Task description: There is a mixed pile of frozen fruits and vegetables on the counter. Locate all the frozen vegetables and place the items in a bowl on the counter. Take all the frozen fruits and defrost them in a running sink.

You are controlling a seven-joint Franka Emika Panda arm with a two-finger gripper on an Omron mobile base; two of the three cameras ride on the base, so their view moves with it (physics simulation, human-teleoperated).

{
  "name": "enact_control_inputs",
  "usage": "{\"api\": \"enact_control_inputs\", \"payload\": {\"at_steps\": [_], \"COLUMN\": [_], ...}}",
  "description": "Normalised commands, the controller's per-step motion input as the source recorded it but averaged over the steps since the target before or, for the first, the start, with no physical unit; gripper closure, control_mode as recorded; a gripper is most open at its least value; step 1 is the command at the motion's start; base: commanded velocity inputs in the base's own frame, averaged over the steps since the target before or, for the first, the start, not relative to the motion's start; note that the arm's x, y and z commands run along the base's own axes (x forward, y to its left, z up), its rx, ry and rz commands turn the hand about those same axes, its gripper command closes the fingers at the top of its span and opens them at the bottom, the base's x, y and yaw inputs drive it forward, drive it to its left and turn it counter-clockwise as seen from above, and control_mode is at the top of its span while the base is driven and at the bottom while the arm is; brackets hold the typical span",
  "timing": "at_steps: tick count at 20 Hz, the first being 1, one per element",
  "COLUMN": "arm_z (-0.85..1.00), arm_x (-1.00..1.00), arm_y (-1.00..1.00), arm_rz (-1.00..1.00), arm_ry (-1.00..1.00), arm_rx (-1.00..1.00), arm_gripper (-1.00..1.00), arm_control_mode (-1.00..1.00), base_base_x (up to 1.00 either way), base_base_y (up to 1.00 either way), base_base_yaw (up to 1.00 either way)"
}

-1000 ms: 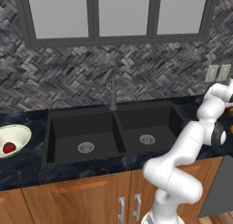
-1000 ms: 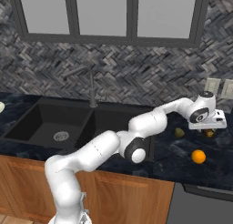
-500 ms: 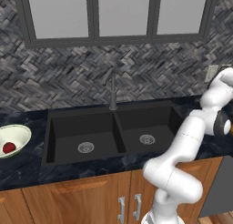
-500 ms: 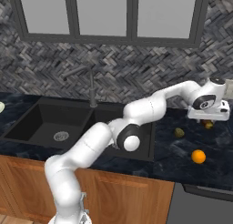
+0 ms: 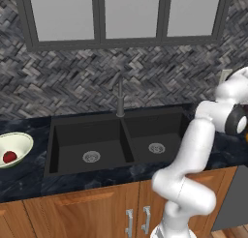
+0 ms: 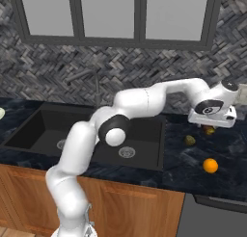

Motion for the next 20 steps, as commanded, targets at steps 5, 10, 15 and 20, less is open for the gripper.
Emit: {"api": "enact_control_inputs", "payload": {"at_steps": [5,10,15,20], "arm_z": [0.14,0.36,0.47,0.37], "arm_x": [-0.51,-0.44,-0.39,-0.34], "arm_y": [0.78,0.59,0.34,0.45], "arm_rz": [0.0,0.0,0.0,0.0], "arm_ry": [-0.18,-0.09,0.05,0.06], "arm_rx": [0.0,0.0,0.0,0.0], "arm_gripper": [1.0,1.0,1.0,1.0], "arm_control_mode": [-1.0,-1.0,-1.0,-1.0], "base_base_x": [0.0,0.0,0.0,0.0], "base_base_y": [0.0,0.0,0.0,0.0], "base_base_yaw": [0.0,0.0,0.0,0.0]}}
